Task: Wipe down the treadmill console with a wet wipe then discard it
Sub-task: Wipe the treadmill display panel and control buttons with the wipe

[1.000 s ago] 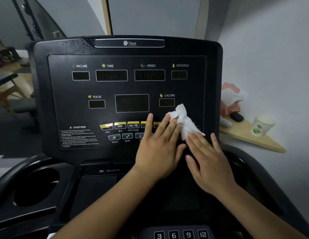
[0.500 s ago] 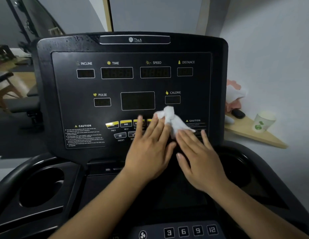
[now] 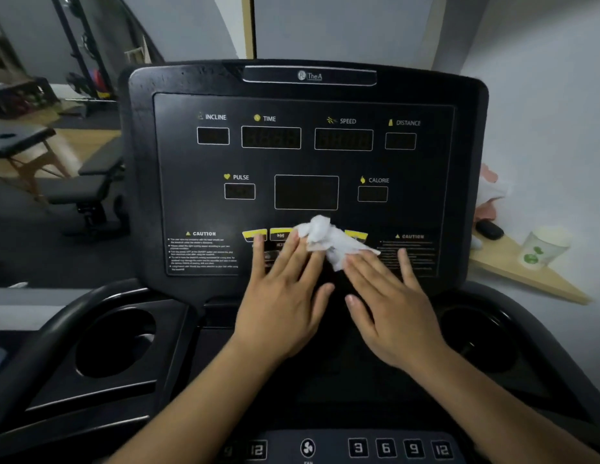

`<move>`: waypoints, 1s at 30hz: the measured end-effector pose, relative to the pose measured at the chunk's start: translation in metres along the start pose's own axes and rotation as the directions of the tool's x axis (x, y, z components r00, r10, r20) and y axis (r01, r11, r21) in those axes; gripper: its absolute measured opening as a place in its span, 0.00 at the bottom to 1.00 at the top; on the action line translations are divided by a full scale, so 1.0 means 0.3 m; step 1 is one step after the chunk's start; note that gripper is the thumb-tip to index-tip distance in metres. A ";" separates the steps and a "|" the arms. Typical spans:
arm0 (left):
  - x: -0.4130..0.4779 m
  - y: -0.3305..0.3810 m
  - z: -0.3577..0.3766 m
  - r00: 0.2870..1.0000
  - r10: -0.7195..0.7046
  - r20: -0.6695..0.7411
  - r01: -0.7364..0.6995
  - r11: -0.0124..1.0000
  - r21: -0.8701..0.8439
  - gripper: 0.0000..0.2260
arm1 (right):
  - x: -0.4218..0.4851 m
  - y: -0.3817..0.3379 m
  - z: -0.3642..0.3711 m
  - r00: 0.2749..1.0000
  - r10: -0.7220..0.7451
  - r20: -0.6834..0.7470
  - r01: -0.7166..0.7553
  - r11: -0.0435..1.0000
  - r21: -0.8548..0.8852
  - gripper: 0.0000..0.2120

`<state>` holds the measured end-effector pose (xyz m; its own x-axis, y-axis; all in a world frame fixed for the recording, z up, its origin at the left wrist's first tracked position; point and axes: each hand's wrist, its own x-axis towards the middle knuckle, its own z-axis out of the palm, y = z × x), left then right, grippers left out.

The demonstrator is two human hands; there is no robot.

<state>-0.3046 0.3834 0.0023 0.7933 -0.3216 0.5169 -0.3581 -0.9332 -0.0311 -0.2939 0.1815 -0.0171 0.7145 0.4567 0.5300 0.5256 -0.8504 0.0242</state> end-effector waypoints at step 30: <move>-0.153 -0.210 -0.033 0.982 -0.170 -0.081 0.174 0.983 0.054 0.27 | 0.232 -0.189 0.035 0.981 -0.186 -0.062 0.182 0.981 -0.070 0.23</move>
<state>-0.3234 0.4584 -0.0110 0.7999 -0.1444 0.5825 -0.1869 -0.9823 0.0131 -0.2691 0.2643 0.0097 0.5744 0.5901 0.5673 0.6129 -0.7694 0.1799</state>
